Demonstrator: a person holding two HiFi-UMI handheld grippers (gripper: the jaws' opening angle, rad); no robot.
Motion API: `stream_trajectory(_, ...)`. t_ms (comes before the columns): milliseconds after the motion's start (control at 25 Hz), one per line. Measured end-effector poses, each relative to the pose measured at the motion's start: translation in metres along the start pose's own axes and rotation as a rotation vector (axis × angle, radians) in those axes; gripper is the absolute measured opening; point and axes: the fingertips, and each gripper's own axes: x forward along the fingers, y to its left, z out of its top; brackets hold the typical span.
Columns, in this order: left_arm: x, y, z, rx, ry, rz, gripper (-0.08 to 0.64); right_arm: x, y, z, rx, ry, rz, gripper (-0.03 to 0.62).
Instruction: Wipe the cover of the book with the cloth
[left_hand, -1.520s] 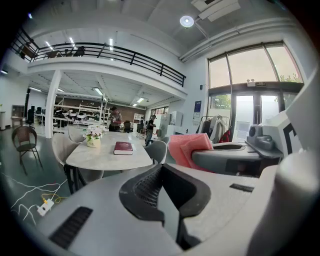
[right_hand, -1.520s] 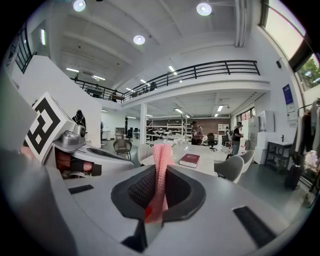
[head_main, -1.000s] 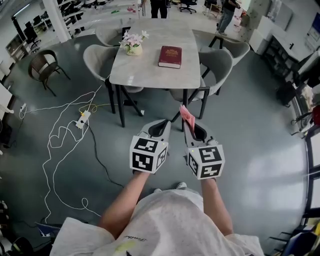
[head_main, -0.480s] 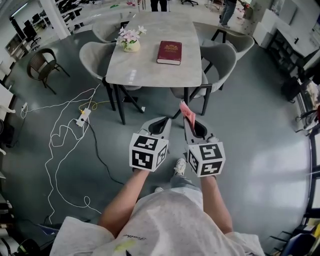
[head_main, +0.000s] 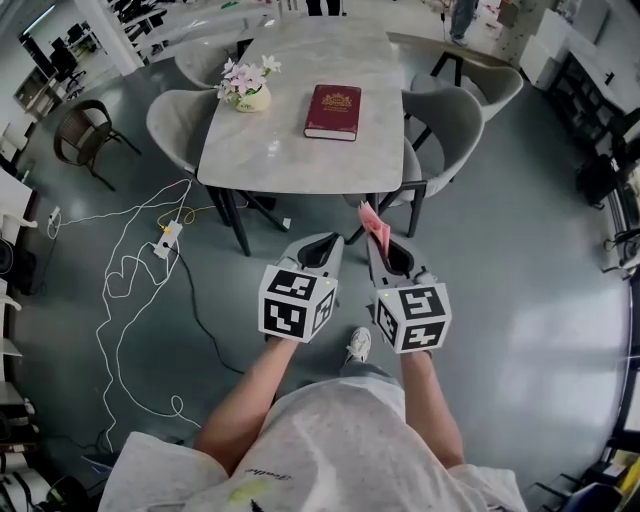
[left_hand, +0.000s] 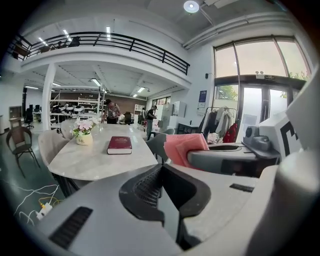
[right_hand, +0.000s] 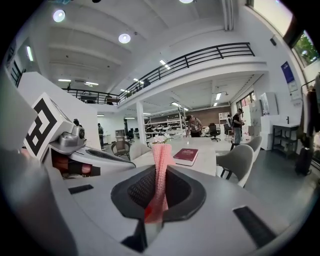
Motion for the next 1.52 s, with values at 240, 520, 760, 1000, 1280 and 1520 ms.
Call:
stream_trajectory(240,0.045,0.005,0.017,0.003,0.020,0.014,0.008,0.031,-0.039,0.006,0.022,0.011,0.025,0.018)
stream_trajectory(520,0.082,0.010,0.034,0.003,0.033,0.047,0.008,0.058,-0.068,0.014,0.026,0.015,0.074,0.018)
stream_trajectory(760,0.097,0.019,0.046,-0.003,0.028,0.086,0.008,0.073,-0.082,0.021,0.031,0.006,0.110,0.018)
stream_trajectory(1000,0.104,0.027,0.052,-0.007,0.024,0.100,0.008,0.084,-0.087,0.025,0.027,0.005,0.126,0.018)
stream_trajectory(1280,0.120,0.044,0.058,-0.020,0.018,0.086,0.008,0.104,-0.094,0.029,0.006,0.020,0.117,0.018)
stream_trajectory(1520,0.149,0.075,0.071,-0.026,0.014,0.049,0.008,0.144,-0.105,0.036,-0.009,0.041,0.087,0.018)
